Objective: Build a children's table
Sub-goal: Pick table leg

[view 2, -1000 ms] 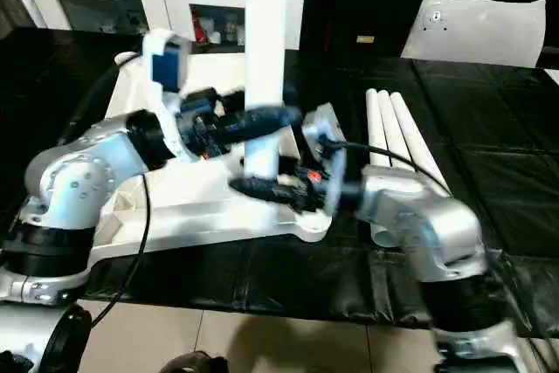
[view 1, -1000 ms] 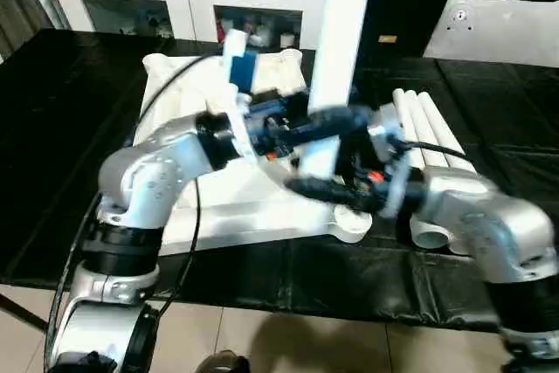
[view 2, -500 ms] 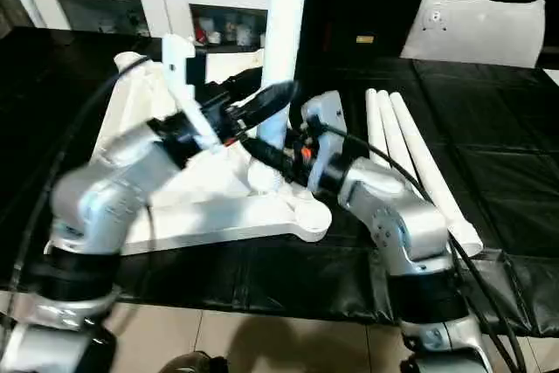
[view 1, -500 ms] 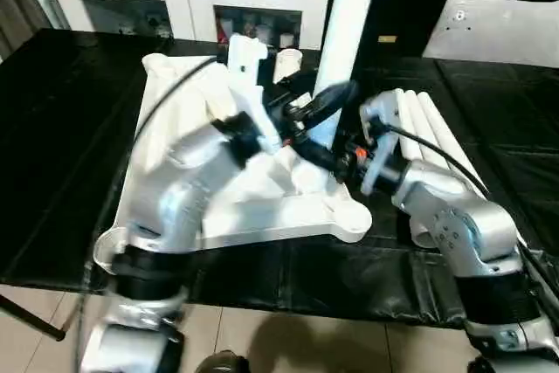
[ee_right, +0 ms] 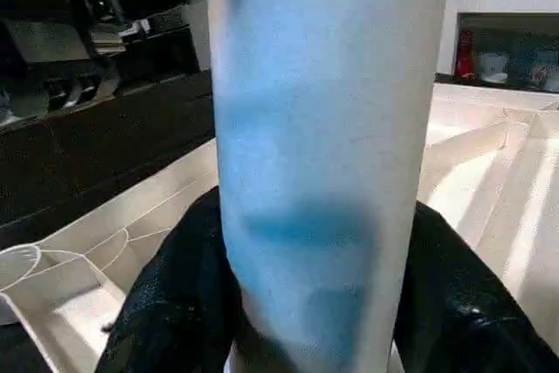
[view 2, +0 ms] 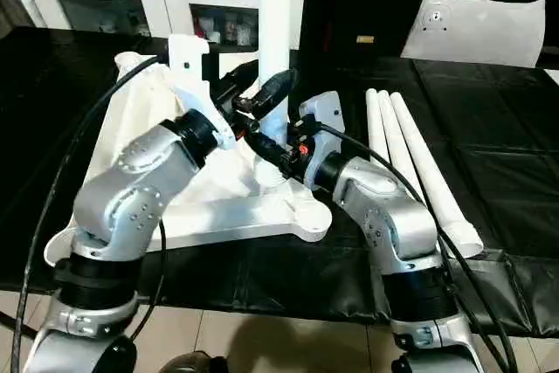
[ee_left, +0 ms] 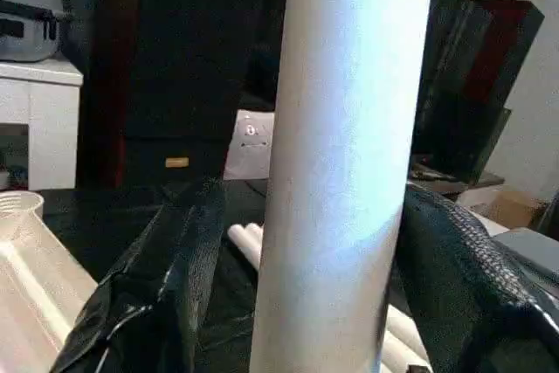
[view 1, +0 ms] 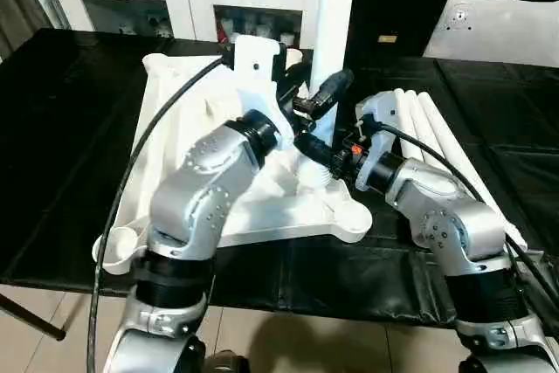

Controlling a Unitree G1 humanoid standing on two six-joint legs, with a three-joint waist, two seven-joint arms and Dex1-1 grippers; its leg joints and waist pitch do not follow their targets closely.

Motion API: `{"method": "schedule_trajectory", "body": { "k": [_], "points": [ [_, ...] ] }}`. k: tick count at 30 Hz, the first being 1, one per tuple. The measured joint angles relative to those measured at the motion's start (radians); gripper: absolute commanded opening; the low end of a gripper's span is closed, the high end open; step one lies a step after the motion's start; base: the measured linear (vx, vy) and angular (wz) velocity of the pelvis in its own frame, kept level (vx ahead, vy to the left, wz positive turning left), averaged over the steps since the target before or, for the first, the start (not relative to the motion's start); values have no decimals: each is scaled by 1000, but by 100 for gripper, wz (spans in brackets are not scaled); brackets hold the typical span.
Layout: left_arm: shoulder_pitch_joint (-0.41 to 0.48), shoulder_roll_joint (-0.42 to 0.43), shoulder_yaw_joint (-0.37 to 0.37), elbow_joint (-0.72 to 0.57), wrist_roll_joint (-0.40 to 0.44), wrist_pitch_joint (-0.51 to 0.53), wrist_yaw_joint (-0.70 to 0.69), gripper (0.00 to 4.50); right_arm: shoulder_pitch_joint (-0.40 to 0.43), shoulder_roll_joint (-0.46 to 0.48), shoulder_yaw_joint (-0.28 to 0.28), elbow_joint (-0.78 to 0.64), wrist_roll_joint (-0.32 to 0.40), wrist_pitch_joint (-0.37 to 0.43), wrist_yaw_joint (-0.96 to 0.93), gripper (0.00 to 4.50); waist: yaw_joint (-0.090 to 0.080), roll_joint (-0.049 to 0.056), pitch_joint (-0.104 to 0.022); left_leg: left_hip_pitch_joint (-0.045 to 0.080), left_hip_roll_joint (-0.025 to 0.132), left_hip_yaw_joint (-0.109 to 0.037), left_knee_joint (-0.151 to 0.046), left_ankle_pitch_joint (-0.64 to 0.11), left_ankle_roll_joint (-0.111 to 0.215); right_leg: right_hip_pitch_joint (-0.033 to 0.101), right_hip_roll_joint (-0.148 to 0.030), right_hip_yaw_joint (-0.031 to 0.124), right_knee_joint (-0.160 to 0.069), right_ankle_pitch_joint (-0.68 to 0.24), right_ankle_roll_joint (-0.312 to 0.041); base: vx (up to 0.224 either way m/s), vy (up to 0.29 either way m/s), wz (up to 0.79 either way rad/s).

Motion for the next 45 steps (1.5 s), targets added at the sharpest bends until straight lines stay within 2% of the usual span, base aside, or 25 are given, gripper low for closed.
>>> {"method": "schedule_trajectory", "body": {
  "k": [10, 12, 17, 21, 25, 29, 35, 40, 41, 45],
  "points": [
    [1, -9, 0, -1, -9, -1, -10, 273, -5, 6, 0, 12, -2, -17, 0, 193, 0, 0, 0, 0, 0, 0, 0, 0, 0, 0, 0, 0, 0, 0, 0, 0, 0, 0],
    [1, -8, 0, -1, -11, -1, -14, 241, -13, 6, 0, 20, -2, -19, 0, 193, -1, 0, 0, 0, 0, 0, 0, 0, 0, 0, 0, 0, 0, 0, 0, 0, 0, 0],
    [0, 61, -43, -2, 34, -27, -55, 224, -14, 6, 4, 32, -12, -28, 3, 193, -1, 0, 0, 0, 0, 0, 0, 0, 0, 0, 0, 0, 0, 0, 0, 0, 0, 0],
    [-1, 88, -49, 7, 48, -37, -84, 192, -14, 6, 8, 35, -20, -29, 3, 193, 0, 0, 0, 0, 0, 0, 0, 0, 0, 0, 0, 0, 0, 0, 0, 0, 0, 0],
    [-4, 94, -49, 11, 47, -42, -94, 186, -14, 6, 8, 36, -21, -32, 4, 193, -1, 0, 0, 0, 0, 0, 0, 0, 0, 0, 0, 0, 0, 0, 0, 0, 0, 0],
    [-4, 89, -39, 12, 32, -40, -99, 185, -15, 6, 8, 36, -22, -36, 8, 193, -1, 0, 0, 0, 0, 0, 0, 0, 0, 0, 0, 0, 0, 0, 0, 0, 0, 0],
    [-4, 30, 43, 20, -48, -4, -75, 185, -27, -13, 9, 22, -24, -36, 23, 193, -1, 0, 0, 0, 0, 0, 0, 0, 0, 0, 0, 0, 0, 0, 0, 0, 0, 0],
    [-10, 34, 62, 42, -70, 1, -68, 185, -27, -15, 8, 19, -24, -25, 23, 193, -1, 0, 0, 0, 0, 0, 0, 0, 0, 0, 0, 0, 0, 0, 0, 0, 0, 0],
    [-12, 38, 62, 46, -70, 1, -71, 185, -28, -15, 8, 19, -22, -19, 23, 249, -1, 0, 0, 0, 0, 0, 0, 0, 0, 0, 0, 0, 0, 0, 0, 0, 0, 0],
    [-38, 72, 84, 67, -63, 3, -86, 185, -32, -20, 5, 12, 8, 11, 48, 282, -1, 0, 0, 0, 0, 0, 0, 0, 0, 0, 0, 0, 0, 0, 0, 0, 0, 0]
  ]
}}
